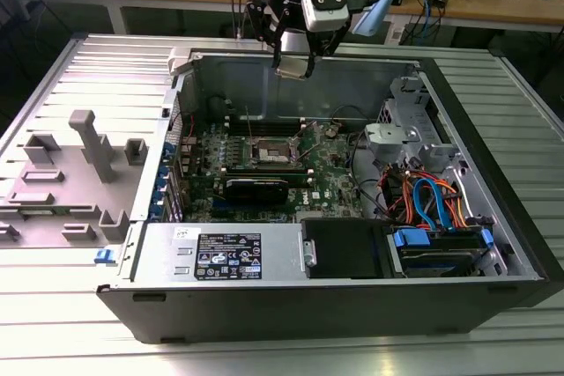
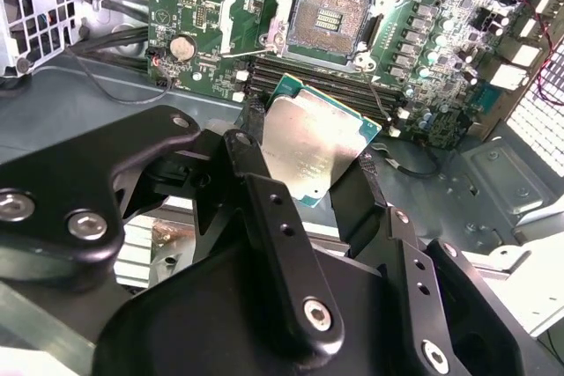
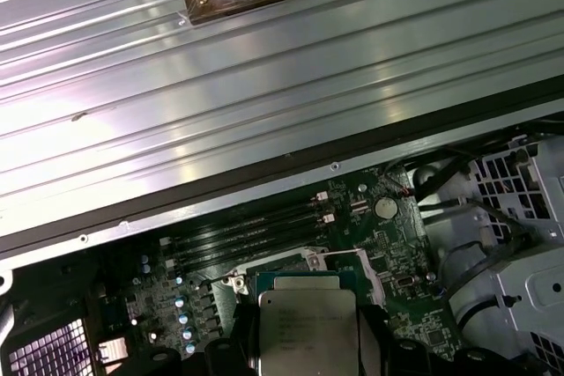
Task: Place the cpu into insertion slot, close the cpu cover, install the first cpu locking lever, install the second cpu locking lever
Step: 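Place the cpu into insertion slot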
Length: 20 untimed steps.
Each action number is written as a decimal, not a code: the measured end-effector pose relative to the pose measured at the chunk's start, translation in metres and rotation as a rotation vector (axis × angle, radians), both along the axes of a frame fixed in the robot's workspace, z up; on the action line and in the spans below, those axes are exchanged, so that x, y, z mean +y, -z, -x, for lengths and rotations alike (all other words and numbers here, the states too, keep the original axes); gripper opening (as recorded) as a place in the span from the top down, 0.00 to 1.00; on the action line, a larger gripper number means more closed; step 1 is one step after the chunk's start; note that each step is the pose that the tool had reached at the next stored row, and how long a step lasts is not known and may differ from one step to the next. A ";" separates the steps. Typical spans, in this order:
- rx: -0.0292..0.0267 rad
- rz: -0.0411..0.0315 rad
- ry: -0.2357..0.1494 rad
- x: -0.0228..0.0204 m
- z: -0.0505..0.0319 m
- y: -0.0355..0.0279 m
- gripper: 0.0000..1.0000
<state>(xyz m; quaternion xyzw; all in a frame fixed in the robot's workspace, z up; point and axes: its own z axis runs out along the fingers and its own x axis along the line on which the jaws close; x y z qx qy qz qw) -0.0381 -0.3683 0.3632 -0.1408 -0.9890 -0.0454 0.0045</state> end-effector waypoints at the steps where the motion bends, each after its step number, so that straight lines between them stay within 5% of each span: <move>1: 0.0000 0.0001 0.001 0.0000 0.0000 0.0000 0.45; 13: 0.0000 0.0040 0.002 -0.0015 0.0000 0.0006 0.45; 20: 0.0003 0.0045 0.127 -0.0014 0.0000 0.0027 0.45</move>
